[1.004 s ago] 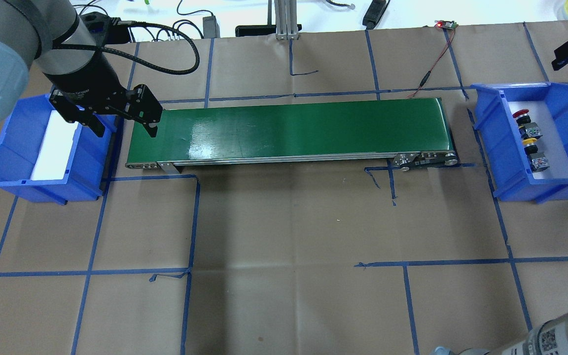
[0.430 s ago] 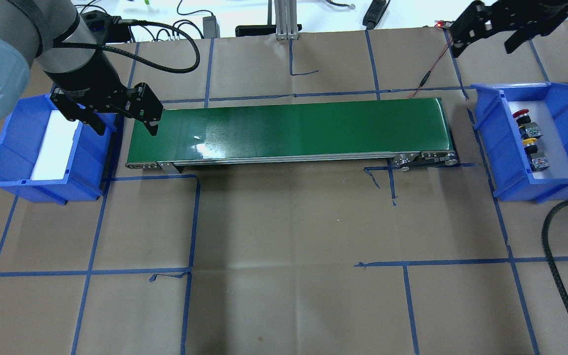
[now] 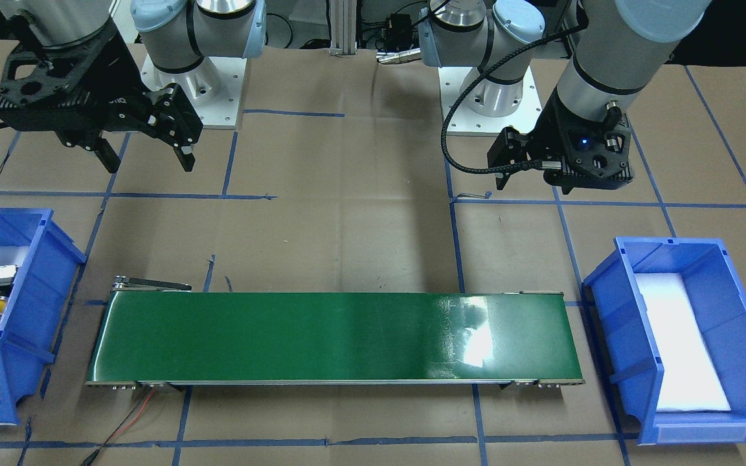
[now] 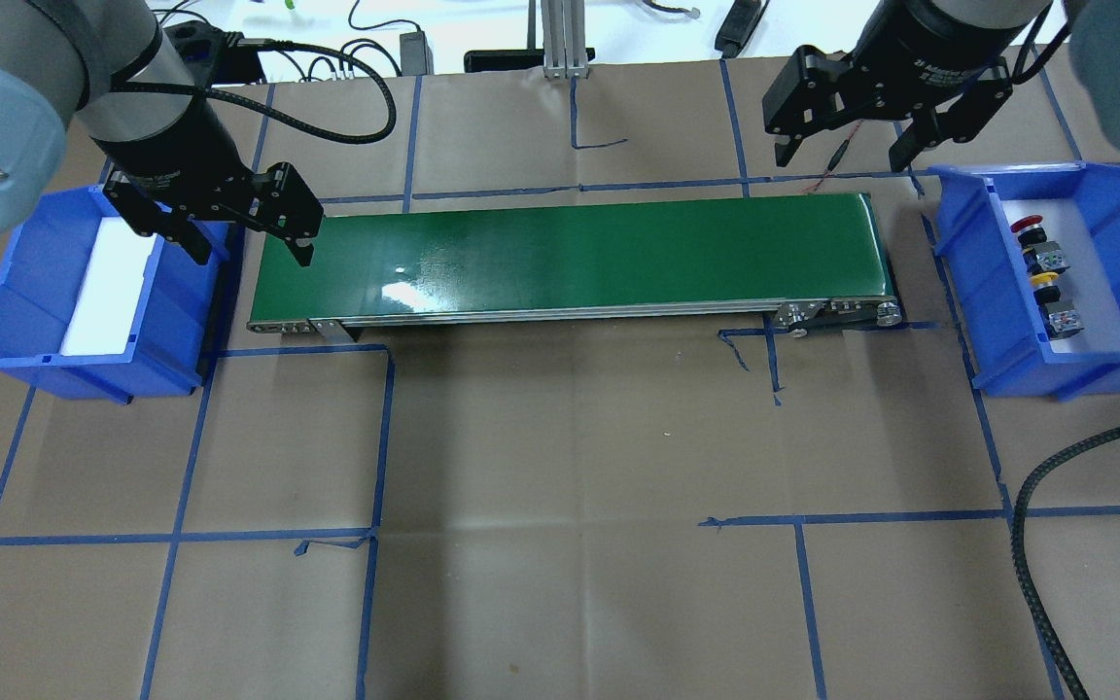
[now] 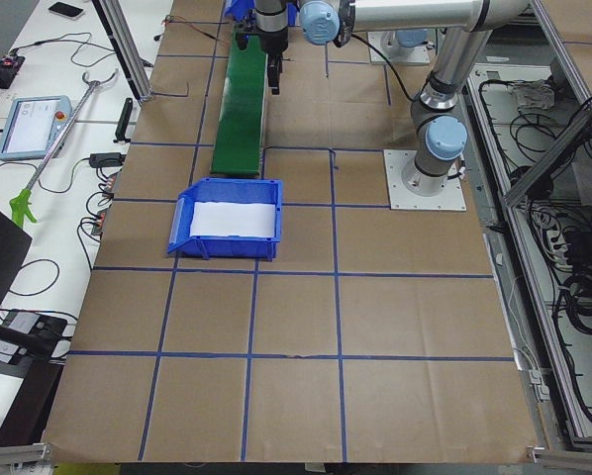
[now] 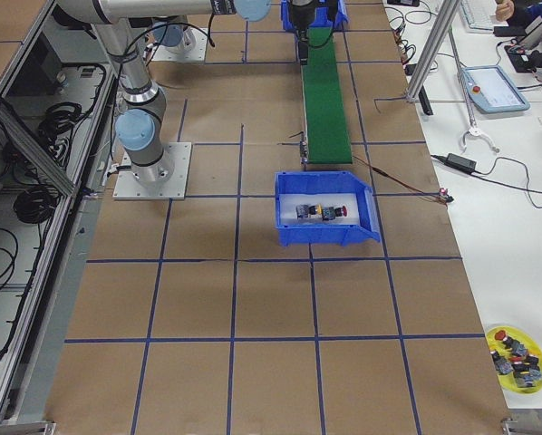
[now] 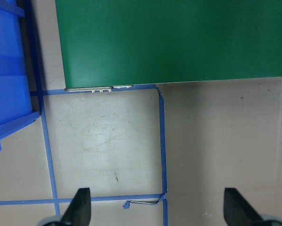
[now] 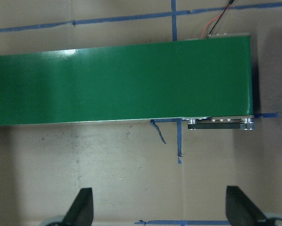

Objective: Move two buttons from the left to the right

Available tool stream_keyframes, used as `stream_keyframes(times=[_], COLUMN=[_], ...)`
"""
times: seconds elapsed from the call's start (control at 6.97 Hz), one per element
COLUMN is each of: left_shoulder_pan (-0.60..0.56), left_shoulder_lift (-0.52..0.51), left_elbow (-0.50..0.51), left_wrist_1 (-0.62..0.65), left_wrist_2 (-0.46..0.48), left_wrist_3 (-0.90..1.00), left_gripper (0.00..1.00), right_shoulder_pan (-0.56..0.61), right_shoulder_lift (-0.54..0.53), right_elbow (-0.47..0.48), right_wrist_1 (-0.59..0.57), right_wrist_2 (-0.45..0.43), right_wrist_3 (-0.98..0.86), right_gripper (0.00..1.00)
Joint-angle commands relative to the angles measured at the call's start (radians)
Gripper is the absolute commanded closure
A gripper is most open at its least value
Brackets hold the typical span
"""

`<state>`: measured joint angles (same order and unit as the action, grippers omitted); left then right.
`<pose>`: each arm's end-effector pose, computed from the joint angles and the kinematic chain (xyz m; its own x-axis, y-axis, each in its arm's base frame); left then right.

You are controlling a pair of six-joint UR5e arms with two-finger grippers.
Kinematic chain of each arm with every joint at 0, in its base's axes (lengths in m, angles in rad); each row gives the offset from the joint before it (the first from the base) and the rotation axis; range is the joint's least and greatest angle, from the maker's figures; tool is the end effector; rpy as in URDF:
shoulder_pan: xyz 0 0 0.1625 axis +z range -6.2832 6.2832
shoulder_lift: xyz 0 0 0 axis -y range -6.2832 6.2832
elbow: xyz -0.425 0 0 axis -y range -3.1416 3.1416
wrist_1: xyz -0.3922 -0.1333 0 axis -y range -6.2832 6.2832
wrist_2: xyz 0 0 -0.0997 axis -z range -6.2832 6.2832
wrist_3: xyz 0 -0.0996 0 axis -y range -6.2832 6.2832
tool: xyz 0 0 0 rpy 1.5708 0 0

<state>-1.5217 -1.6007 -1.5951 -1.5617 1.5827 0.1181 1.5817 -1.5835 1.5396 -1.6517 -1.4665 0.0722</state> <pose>-0.1074 -0.5053 0.4621 -0.9976 0.0694 -0.0065 0.0690 0.9965 0.0462 0.1491 -0.4961 0.5188 -0.9926 0.0478 -0.1120 0.0609 0.9913 -0.1167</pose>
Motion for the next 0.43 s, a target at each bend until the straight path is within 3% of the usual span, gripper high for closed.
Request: stream_keyframes(times=[0.0, 0.29], left_shoulder_pan=[0.000, 0.000], left_shoulder_lift=[0.008, 0.010], left_elbow=[-0.005, -0.005], left_wrist_1=[0.000, 0.000], left_wrist_2=[0.000, 0.000], left_wrist_3=[0.018, 0.018], left_gripper=[0.00, 0.00], right_shoulder_pan=[0.024, 0.023], right_shoulder_lift=[-0.012, -0.013], right_elbow=[0.043, 0.043], right_wrist_1=[-0.016, -0.017], right_wrist_2=[-0.002, -0.047], right_wrist_3=[0.040, 0.037], right_gripper=[0.00, 0.00])
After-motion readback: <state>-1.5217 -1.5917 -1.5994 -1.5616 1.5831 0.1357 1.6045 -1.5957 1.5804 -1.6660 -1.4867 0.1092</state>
